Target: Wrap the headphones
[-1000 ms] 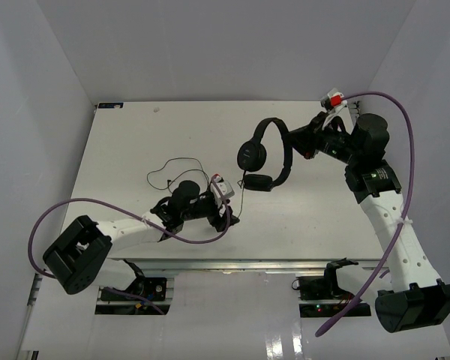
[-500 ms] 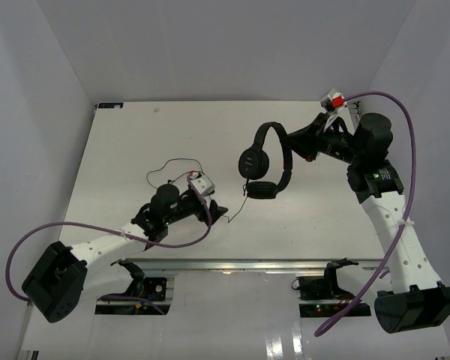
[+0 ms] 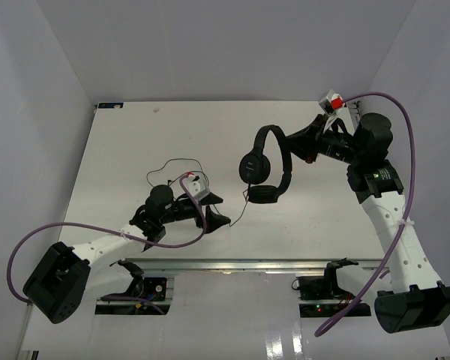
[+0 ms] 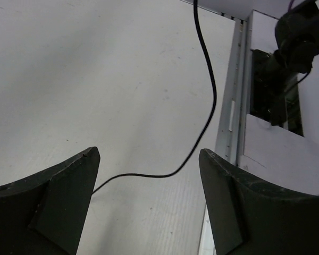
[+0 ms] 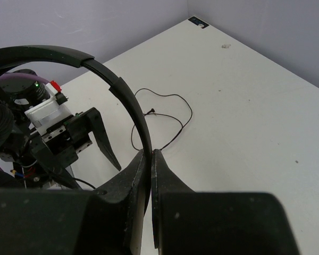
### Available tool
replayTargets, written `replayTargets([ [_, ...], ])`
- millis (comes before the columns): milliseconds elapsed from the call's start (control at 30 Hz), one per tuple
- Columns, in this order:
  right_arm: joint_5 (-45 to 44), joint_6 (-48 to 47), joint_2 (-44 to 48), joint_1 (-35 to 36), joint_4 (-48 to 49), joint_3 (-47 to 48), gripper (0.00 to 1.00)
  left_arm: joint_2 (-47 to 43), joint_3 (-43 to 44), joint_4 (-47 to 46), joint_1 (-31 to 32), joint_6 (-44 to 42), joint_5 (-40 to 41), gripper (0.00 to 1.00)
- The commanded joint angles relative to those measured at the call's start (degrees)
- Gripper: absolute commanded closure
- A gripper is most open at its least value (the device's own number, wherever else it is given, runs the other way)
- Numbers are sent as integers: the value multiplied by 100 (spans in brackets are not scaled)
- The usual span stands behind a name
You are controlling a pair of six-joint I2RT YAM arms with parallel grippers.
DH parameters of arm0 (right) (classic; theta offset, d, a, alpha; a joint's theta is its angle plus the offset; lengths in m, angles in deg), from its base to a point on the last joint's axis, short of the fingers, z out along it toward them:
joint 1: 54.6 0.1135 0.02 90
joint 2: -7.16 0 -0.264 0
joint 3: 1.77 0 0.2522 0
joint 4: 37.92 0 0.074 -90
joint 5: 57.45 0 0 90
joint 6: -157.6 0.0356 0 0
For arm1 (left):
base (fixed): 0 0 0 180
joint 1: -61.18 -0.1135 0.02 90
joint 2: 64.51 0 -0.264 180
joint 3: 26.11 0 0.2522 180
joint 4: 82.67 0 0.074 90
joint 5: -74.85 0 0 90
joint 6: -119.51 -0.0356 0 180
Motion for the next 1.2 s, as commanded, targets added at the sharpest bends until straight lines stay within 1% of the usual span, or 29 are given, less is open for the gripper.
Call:
replayTargets([
  [0, 96, 180, -4, -37, 213, 131, 92, -60, -146, -411, -10, 176, -1014, 14],
  [100, 126, 245, -25, -30, 249, 108, 92, 0, -140, -422, -8, 174, -1244, 14],
  [233, 149, 392, -56, -37, 359, 53, 92, 355, -37, -614, 15, 305, -1475, 14],
  [367, 106, 498, -71, -37, 402, 63, 92, 925, 129, -732, 162, 196, -1206, 14],
  [533, 5, 591, -92, -39, 356, 176, 92, 1459, 406, -501, 352, -150, -748, 16],
  [633, -59, 732, -84, -70, 380, 208, 92, 1596, 304, -698, 360, -238, -277, 21],
  [733, -90, 879, -75, -101, 401, 219, 92, 1710, 225, -1026, 368, -157, -57, 28],
  [767, -96, 908, -81, -112, 412, 219, 92, 1774, 230, -1079, 368, -105, -16, 32],
  [833, -101, 1001, -88, -137, 428, 219, 92, 1928, 285, -1117, 368, 16, 28, 52],
  [900, -120, 1072, -104, -177, 454, 219, 92, 2038, 323, -1165, 368, 86, 33, 65],
  [933, -129, 1102, -103, -192, 460, 219, 92, 2092, 346, -1170, 368, 131, 33, 74],
  [1033, -382, 1183, -120, -241, 432, 210, 92, 2106, 355, -1181, 368, 236, 9, 92],
  [1100, -757, 1135, -134, -257, 208, 229, 92, 2015, 362, -1078, 361, 322, 20, 100],
  [1133, -1120, 1119, -127, -257, 116, 235, 92, 1876, 355, -978, 368, 436, 53, 100],
  [1167, -1299, 1104, -135, -257, -10, 220, 92, 1787, 347, -911, 368, 495, 178, 100],
])
